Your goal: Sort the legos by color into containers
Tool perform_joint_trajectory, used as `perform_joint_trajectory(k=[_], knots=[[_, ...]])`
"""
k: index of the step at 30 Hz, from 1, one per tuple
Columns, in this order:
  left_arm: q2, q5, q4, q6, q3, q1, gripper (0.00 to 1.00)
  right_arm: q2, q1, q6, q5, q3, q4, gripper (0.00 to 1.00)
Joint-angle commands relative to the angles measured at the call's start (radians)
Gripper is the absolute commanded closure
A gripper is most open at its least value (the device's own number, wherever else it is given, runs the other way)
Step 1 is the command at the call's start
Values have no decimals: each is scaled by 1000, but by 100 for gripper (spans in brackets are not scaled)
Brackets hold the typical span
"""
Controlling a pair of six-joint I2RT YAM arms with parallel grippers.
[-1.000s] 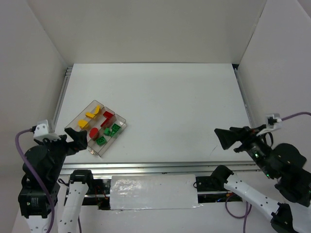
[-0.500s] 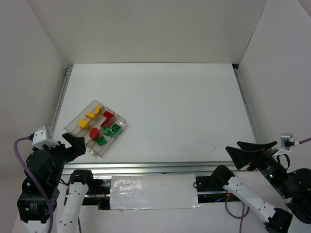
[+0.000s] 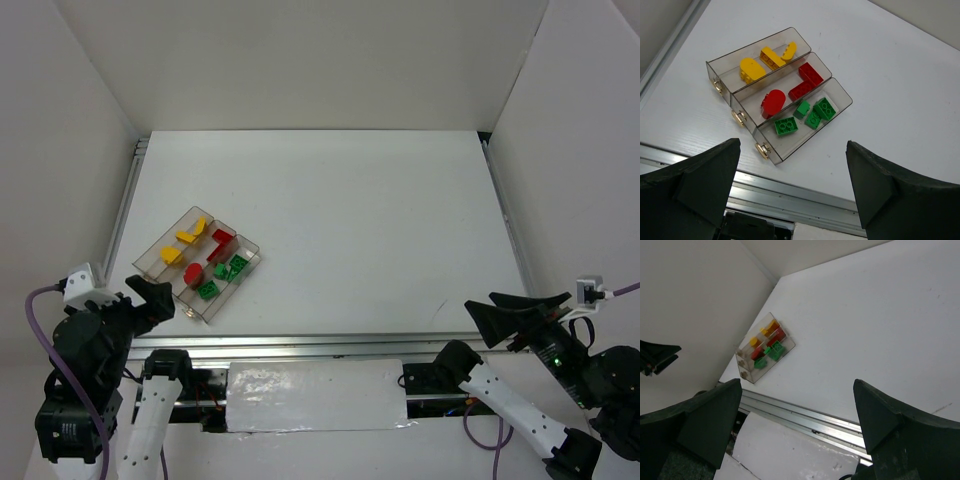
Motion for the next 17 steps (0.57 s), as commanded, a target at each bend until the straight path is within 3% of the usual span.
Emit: perform_joint_trajectory(k=[1, 17], knots=[[-11, -16, 41, -8, 0, -4, 1, 11, 4, -1, 14, -10, 18, 0], [-14, 5, 57, 3, -15, -4, 0, 39, 4, -4, -5, -26, 50, 0]])
